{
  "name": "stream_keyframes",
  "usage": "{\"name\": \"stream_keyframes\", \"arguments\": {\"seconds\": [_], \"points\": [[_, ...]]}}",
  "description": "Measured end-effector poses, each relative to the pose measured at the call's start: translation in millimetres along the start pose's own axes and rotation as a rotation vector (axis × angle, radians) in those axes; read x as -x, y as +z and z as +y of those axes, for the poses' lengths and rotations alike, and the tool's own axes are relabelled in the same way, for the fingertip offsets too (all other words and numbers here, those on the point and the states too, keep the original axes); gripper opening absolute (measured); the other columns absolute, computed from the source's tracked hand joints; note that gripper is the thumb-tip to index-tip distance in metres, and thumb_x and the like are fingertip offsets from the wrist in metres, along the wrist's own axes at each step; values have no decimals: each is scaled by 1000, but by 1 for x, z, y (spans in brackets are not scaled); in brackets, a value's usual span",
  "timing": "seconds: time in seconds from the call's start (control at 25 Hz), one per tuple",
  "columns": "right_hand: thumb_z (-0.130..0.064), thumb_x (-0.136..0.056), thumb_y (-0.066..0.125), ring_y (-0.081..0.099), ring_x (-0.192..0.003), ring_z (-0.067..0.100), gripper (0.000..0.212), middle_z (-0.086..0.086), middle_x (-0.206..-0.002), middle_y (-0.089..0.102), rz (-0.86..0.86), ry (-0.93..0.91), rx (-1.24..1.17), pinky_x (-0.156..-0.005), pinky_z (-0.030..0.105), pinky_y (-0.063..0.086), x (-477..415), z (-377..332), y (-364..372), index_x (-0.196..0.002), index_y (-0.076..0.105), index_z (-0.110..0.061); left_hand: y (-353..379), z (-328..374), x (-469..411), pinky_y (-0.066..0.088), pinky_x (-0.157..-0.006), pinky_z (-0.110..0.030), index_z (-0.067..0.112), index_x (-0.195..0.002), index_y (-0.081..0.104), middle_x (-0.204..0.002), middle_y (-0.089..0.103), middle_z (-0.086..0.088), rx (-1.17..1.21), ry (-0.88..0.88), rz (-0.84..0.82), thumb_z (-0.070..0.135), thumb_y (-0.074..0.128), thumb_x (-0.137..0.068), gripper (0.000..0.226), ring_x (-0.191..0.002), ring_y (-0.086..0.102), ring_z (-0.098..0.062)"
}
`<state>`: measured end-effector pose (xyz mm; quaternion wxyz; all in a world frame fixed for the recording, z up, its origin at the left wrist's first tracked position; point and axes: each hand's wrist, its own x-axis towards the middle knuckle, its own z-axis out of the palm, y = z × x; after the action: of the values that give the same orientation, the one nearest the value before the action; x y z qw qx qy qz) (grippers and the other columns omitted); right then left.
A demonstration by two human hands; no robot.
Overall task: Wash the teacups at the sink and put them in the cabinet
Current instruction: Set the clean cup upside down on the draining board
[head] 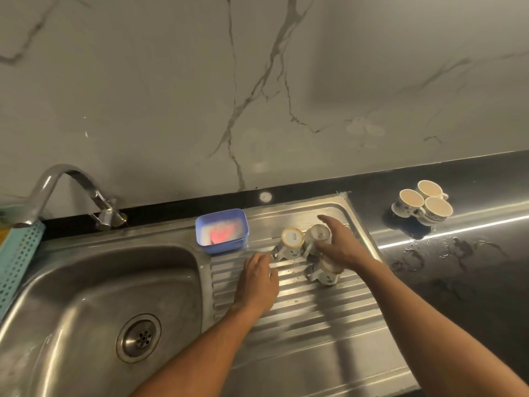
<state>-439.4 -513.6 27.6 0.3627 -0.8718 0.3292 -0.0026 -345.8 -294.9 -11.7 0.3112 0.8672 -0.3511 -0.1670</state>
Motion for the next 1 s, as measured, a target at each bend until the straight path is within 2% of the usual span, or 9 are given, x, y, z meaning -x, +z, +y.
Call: {"name": "stream_keyframes", "arguments": {"seconds": [0.08, 0.16, 0.28, 0.4, 0.52, 0.68, 0.84, 1.0], "points": [[-28, -92, 69, 46, -136, 25, 62, 4, -151, 47, 152, -32, 55, -107, 33, 37, 20, -2, 7, -147, 44, -17, -7, -3, 12, 42, -105, -37, 12, -135, 56, -132, 55, -2, -125, 65, -55, 18, 47, -102, 35, -125, 48, -22], [-25, -93, 67, 50, -129, 26, 49, 7, -140, 55, 291, -109, 121, -104, 29, 36, 45, -7, 18, -138, 52, -12, -17, -5, 27, 41, -104, -37, 13, -132, 56, -132, 56, -2, -256, 140, -87, 19, 44, -101, 34, -122, 48, -22], [-21, -92, 67, 53, -121, 29, 42, 11, -131, 58, 390, -161, 189, -105, 37, 42, 75, -11, 36, -131, 58, -8, -22, -10, 44, 40, -103, -37, 15, -130, 57, -130, 56, -1, -350, 195, -108, 19, 44, -99, 34, -121, 48, -22], [-27, -93, 65, 51, -122, 23, 42, 5, -133, 55, 449, -126, 251, -107, 41, 45, 118, -13, 65, -132, 57, -15, -19, -7, 65, 43, -99, -38, 16, -124, 60, -125, 60, -2, -375, 288, -99, 22, 47, -96, 31, -119, 51, -24], [-32, -95, 60, 44, -132, 19, 47, -2, -144, 47, 406, -102, 285, -114, 41, 40, 157, -12, 87, -140, 49, -26, -6, 4, 75, 44, -98, -39, 17, -119, 62, -121, 62, -2, -382, 396, -106, 24, 48, -94, 29, -117, 55, -25], [-30, -96, 57, 36, -139, 17, 50, -2, -152, 41, 346, -84, 331, -120, 37, 31, 187, 0, 90, -144, 45, -25, 15, 17, 94, 46, -95, -39, 17, -116, 63, -117, 64, -1, -378, 471, -115, 24, 53, -92, 27, -113, 59, -25], [-29, -97, 55, 42, -134, 18, 43, 2, -146, 45, 352, -101, 325, -116, 36, 35, 192, 22, 64, -138, 51, -17, 26, 52, 92, 48, -89, -40, 15, -110, 63, -112, 64, -3, -394, 596, -104, 21, 54, -91, 21, -108, 60, -26], [-24, -94, 57, 52, -119, 20, 33, 1, -131, 51, 387, -124, 300, -103, 37, 46, 179, 69, 15, -125, 57, -13, 57, 121, 70, 49, -84, -38, 13, -109, 62, -109, 63, -5, -343, 655, -104, 19, 50, -95, 20, -103, 60, -25]]}}
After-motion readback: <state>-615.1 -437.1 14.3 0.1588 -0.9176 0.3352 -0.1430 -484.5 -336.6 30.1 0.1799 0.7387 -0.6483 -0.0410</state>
